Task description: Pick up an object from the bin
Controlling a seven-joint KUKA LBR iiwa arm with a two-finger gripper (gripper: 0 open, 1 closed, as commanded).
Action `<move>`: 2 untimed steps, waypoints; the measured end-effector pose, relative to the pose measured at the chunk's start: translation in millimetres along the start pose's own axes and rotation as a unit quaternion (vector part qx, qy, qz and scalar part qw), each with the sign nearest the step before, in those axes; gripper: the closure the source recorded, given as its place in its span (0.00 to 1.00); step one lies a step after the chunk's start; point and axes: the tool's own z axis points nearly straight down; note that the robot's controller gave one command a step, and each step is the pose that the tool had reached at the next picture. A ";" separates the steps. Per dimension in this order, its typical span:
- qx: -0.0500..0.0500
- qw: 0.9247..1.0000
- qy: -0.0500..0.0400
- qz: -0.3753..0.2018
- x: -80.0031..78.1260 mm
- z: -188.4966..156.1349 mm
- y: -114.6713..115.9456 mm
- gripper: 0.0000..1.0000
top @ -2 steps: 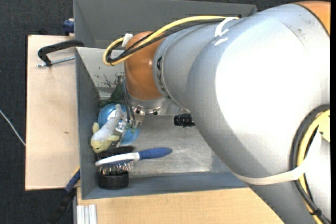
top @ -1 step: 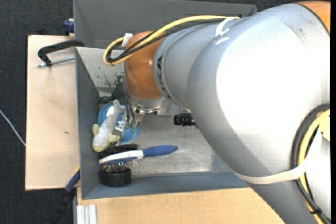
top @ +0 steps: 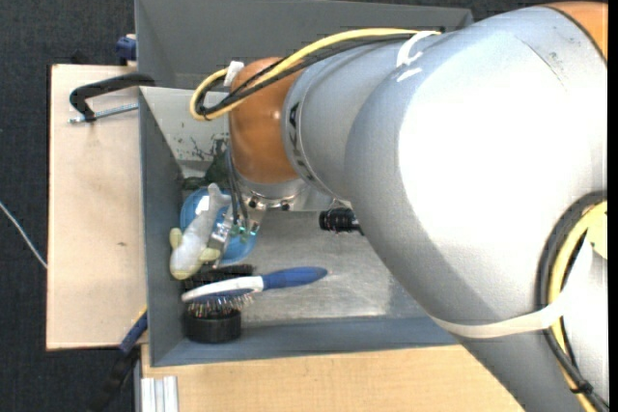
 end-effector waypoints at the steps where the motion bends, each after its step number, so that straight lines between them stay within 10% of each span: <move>1: -0.011 0.998 0.005 0.057 -9.6 -15.1 -1.1 0.00; 2: -0.010 0.998 0.004 0.057 -9.5 -14.5 -1.2 1.00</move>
Offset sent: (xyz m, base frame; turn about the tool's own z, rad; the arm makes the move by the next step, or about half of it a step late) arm 0.0103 -0.0074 0.0158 0.1192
